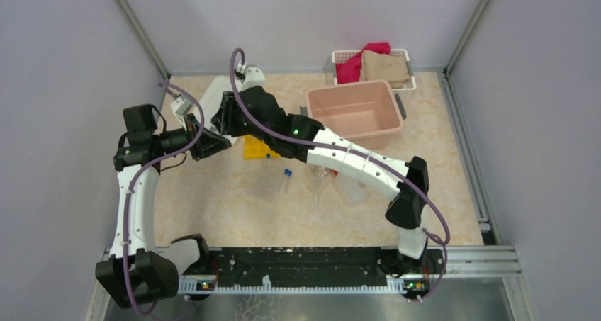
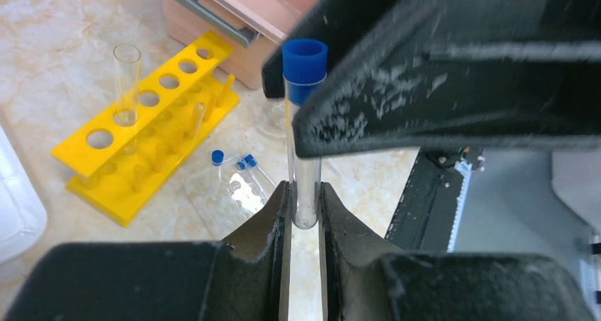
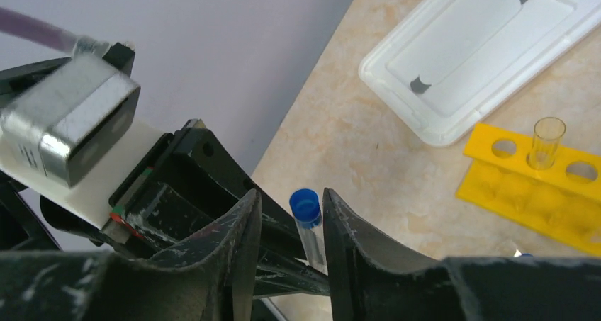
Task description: Organize the chemistry lab equipment
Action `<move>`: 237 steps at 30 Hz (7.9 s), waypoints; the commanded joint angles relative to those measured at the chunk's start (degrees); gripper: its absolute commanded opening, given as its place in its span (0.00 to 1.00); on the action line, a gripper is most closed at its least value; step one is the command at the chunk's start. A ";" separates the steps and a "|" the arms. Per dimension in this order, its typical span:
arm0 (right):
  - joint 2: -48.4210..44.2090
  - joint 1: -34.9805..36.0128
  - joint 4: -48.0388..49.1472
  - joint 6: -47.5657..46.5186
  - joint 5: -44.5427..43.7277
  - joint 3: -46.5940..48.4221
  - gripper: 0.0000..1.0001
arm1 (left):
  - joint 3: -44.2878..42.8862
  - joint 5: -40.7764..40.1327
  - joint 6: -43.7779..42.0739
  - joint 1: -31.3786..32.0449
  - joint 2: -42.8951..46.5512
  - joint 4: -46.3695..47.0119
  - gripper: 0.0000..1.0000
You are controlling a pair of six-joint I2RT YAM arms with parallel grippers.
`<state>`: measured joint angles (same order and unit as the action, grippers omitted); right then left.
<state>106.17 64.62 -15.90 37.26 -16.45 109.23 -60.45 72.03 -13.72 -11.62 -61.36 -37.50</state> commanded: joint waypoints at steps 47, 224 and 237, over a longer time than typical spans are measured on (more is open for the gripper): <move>-16.87 -3.75 7.90 -16.93 -1.39 -34.09 0.00 | -3.32 -25.33 2.85 2.17 -9.54 -2.67 0.99; 7.26 -12.48 -11.84 -1.44 -4.13 -33.66 0.22 | -8.43 -24.44 4.41 -1.68 -8.71 -5.23 0.99; -9.86 -12.83 -12.29 -0.61 -5.61 -34.19 0.00 | -9.92 -18.53 4.26 -1.70 -7.76 -6.01 0.99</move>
<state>107.44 51.99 -28.05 36.05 -20.14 73.97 -68.60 48.56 -8.84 -12.97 -71.00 -42.59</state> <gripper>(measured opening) 0.042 0.989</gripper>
